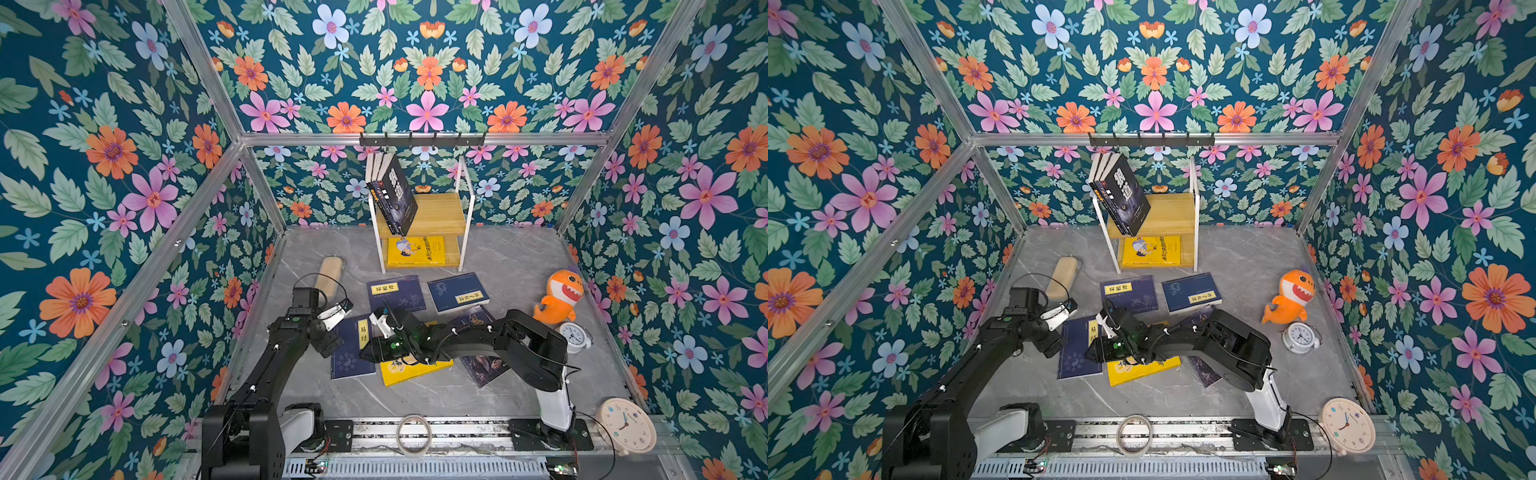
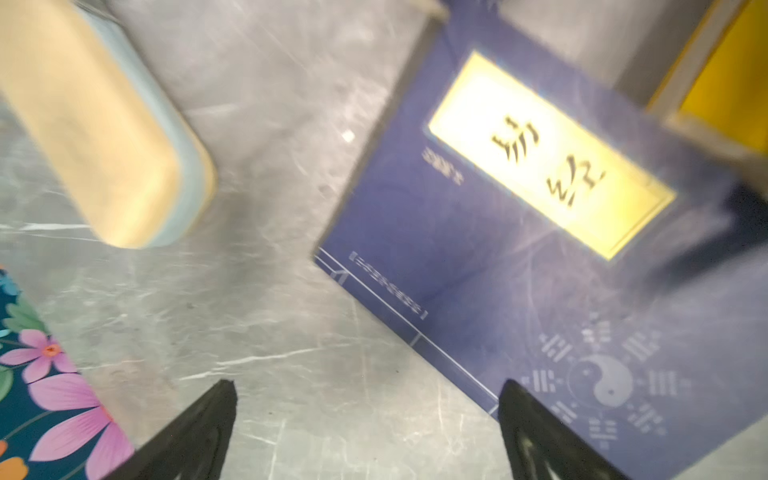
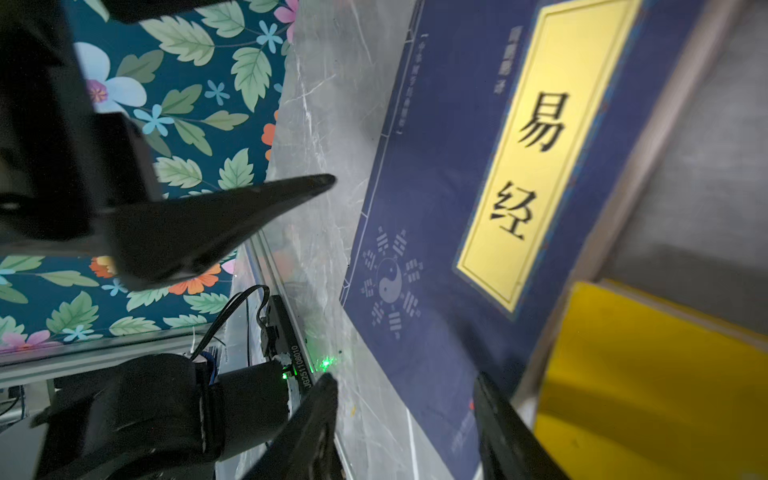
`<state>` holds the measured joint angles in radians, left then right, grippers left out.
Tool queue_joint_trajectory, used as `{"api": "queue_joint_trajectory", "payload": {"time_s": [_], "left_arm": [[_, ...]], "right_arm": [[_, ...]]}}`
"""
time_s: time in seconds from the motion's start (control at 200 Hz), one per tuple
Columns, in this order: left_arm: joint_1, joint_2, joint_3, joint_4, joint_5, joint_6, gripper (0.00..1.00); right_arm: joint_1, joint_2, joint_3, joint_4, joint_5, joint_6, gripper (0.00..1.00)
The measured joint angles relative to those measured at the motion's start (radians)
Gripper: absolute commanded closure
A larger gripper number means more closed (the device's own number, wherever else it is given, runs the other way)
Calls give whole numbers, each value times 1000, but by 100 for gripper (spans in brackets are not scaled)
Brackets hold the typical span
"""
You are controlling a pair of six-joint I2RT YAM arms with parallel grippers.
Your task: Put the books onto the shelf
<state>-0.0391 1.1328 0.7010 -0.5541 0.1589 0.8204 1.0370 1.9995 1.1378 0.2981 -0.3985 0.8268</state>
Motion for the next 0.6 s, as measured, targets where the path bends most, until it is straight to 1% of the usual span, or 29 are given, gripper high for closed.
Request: {"api": "queue_joint_trajectory", "payload": {"time_s": [0.07,0.155,0.24,0.355,0.4,0.44,0.535,0.6], "left_arm": [[0,-4,44,-16,23,-65,0],[0,-10,88,-21,50,-175,0],[4,-2,117,-11,63,-325,0],[22,23,159,-5,97,-517,0],[41,23,164,6,116,-581,0],[70,21,159,13,154,-636,1],[138,26,126,34,180,-748,1],[164,28,100,44,206,-815,1]], "right_arm": [[-9,-31,-1,-34,12,0,47],[-20,-68,8,-53,18,0,47],[-43,-74,26,-76,23,14,47],[-85,-74,31,-118,61,45,48],[-94,-70,48,-142,66,56,48],[-96,-63,71,-158,66,55,48],[-103,-42,129,-193,67,55,48],[-109,-21,162,-215,70,51,49]]}}
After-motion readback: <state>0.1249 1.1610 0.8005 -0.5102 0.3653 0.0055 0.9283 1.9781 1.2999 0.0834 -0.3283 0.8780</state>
